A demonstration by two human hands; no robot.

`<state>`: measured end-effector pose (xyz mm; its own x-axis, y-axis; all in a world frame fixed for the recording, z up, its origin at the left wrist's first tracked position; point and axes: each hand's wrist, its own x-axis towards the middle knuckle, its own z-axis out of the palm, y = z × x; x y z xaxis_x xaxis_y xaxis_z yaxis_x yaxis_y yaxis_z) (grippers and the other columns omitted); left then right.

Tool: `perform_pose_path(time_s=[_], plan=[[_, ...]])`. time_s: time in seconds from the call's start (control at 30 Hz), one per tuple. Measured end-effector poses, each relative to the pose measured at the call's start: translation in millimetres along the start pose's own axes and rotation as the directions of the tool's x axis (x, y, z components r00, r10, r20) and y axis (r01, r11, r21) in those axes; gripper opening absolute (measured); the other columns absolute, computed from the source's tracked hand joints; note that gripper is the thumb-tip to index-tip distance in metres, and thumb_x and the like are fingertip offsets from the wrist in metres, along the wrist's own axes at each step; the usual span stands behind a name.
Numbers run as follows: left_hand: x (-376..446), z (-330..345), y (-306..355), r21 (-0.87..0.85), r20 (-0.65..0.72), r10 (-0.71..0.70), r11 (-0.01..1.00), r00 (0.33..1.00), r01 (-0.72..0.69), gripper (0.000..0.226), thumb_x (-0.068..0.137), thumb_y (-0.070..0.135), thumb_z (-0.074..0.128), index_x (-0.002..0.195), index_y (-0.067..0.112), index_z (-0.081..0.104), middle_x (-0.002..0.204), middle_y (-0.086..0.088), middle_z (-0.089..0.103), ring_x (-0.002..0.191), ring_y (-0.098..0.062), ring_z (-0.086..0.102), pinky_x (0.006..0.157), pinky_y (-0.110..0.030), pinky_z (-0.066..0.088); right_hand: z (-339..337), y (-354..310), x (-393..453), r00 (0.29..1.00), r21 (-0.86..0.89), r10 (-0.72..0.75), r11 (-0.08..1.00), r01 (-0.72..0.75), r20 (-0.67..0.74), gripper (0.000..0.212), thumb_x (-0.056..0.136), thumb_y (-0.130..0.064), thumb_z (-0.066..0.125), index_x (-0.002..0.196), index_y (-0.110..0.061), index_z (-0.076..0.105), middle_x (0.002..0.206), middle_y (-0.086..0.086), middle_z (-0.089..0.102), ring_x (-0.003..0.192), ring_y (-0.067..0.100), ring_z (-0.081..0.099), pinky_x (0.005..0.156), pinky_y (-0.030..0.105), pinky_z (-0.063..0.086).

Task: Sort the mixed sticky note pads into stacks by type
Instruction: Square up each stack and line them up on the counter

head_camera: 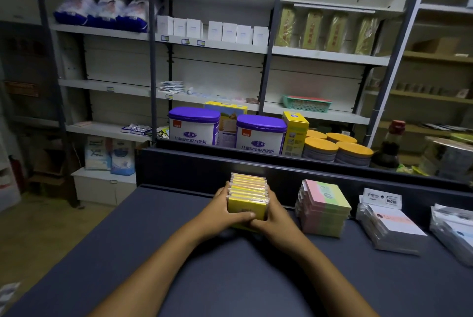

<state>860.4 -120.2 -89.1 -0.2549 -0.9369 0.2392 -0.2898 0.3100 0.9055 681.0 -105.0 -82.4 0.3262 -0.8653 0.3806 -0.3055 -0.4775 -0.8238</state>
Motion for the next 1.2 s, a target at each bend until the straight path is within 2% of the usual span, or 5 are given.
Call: perform_pose_path(time_s=[0.47, 0.6, 0.8, 0.97, 1.2], plan=[[2.0, 2.3, -3.7, 0.113, -0.059, 0.084, 0.991, 0.995, -0.077, 0.066, 0.078, 0.033, 0.080, 0.136, 0.030, 0.048, 0.129, 0.011, 0.045, 0.118, 0.008, 0.048, 0.097, -0.001, 0.036, -6.7, 8.5, 1.9, 0.998, 0.069, 0.062, 0.996, -0.061, -0.021, 0.078, 0.080, 0.001, 0.077, 0.144, -0.018, 0.035, 0.136, -0.005, 0.059, 0.123, 0.006, 0.059, 0.103, 0.027, 0.048], [0.3, 5.3, -7.7, 0.204, 0.069, 0.090, 0.974, 0.994, -0.102, 0.047, 0.087, 0.035, 0.071, 0.122, 0.056, 0.045, 0.134, 0.014, 0.035, 0.131, 0.000, 0.033, 0.112, -0.013, 0.021, -4.1, 11.7, 0.3, 0.997, 0.033, 0.074, 0.997, -0.075, 0.028, 0.074, 0.083, 0.002, 0.074, 0.142, -0.016, 0.034, 0.130, -0.013, 0.057, 0.115, -0.008, 0.059, 0.095, 0.016, 0.048], [3.8, 3.7, -8.0, 0.169, -0.010, 0.087, 0.982, 0.996, -0.084, 0.059, 0.086, 0.032, 0.073, 0.140, 0.029, 0.048, 0.136, 0.005, 0.039, 0.124, 0.002, 0.041, 0.096, 0.006, 0.022, -6.1, 10.2, 1.9, 0.998, 0.043, 0.057, 0.997, -0.056, -0.029, 0.076, 0.081, -0.004, 0.077, 0.145, -0.014, 0.036, 0.137, -0.003, 0.058, 0.127, 0.012, 0.057, 0.107, 0.037, 0.047], [1.7, 4.8, -11.4, 0.233, 0.101, 0.072, 0.968, 0.992, -0.094, 0.047, 0.091, 0.037, 0.065, 0.133, 0.046, 0.045, 0.141, 0.009, 0.033, 0.132, 0.001, 0.029, 0.110, -0.009, 0.015, -3.0, 13.2, 1.4, 0.999, -0.015, 0.033, 0.999, -0.033, 0.000, 0.070, 0.083, -0.002, 0.075, 0.138, -0.022, 0.037, 0.138, -0.001, 0.054, 0.129, 0.015, 0.054, 0.110, 0.043, 0.044], [0.3, 4.6, -7.6, 0.204, 0.086, 0.075, 0.975, 0.993, -0.091, 0.044, 0.092, 0.033, 0.065, 0.125, 0.052, 0.043, 0.136, 0.014, 0.033, 0.132, 0.000, 0.028, 0.105, 0.000, 0.015, -2.9, 14.2, 1.2, 0.998, 0.004, 0.055, 0.998, -0.055, 0.036, 0.070, 0.087, 0.001, 0.069, 0.142, -0.019, 0.030, 0.132, -0.017, 0.052, 0.116, -0.014, 0.054, 0.096, 0.013, 0.045]])
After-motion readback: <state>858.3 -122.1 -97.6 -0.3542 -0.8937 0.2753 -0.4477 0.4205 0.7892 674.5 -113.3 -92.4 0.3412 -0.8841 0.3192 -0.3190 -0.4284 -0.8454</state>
